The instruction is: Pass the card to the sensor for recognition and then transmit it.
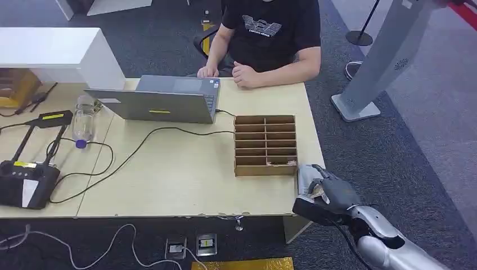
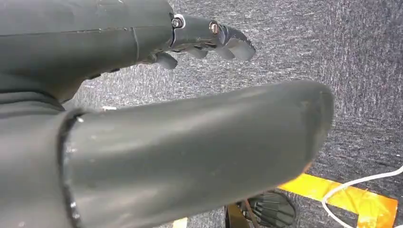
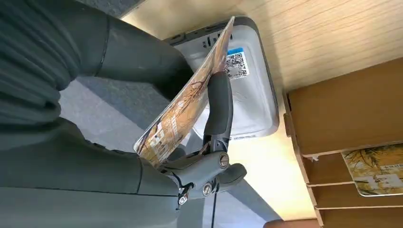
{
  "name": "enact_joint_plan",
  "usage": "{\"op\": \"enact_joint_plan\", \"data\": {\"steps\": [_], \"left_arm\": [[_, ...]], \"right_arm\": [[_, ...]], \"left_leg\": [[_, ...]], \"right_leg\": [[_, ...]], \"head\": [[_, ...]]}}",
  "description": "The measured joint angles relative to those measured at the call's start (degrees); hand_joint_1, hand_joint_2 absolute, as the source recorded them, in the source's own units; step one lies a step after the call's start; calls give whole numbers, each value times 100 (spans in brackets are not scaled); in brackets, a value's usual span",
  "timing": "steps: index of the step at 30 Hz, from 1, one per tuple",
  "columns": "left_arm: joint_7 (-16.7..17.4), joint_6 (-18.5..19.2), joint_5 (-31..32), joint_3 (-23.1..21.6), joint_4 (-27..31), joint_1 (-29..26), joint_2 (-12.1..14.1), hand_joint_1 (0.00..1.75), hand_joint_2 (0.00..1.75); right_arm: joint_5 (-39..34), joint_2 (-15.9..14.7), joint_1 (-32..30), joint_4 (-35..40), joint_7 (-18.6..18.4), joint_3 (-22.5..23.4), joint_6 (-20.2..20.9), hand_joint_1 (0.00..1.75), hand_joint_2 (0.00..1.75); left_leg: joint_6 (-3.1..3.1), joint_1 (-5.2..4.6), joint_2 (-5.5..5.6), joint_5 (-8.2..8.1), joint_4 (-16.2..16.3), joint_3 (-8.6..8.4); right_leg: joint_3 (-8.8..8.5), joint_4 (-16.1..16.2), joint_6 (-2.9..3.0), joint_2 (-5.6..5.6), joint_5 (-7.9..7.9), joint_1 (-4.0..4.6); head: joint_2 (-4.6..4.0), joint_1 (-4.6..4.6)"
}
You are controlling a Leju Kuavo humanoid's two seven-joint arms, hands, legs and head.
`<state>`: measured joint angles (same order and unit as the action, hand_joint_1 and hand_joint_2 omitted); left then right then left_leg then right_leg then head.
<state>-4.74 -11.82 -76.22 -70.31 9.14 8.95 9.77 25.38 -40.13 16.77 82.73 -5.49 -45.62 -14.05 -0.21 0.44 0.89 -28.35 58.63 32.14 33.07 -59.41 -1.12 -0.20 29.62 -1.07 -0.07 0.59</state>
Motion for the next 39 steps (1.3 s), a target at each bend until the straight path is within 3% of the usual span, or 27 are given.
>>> {"op": "enact_joint_plan", "data": {"steps": [18,29,39], "left_arm": [[0,4,-42,-2,0,-1,0,0,0],[-42,9,-81,-2,0,-1,2,0,0],[-103,42,-81,-4,0,0,2,0,0]], "right_arm": [[24,-63,56,-46,-118,394,-20,175,175],[654,-461,230,881,-348,1423,378,175,175],[826,-634,1034,1405,11,2238,933,175,175]], "left_leg": [[0,0,1,0,0,3],[0,-1,1,0,1,2],[0,-2,1,0,0,6]], "right_leg": [[1,0,0,-3,0,0],[0,0,0,-4,-1,-1],[-2,-1,0,-3,-1,-2]], "head": [[0,0],[0,0],[0,0]]}}
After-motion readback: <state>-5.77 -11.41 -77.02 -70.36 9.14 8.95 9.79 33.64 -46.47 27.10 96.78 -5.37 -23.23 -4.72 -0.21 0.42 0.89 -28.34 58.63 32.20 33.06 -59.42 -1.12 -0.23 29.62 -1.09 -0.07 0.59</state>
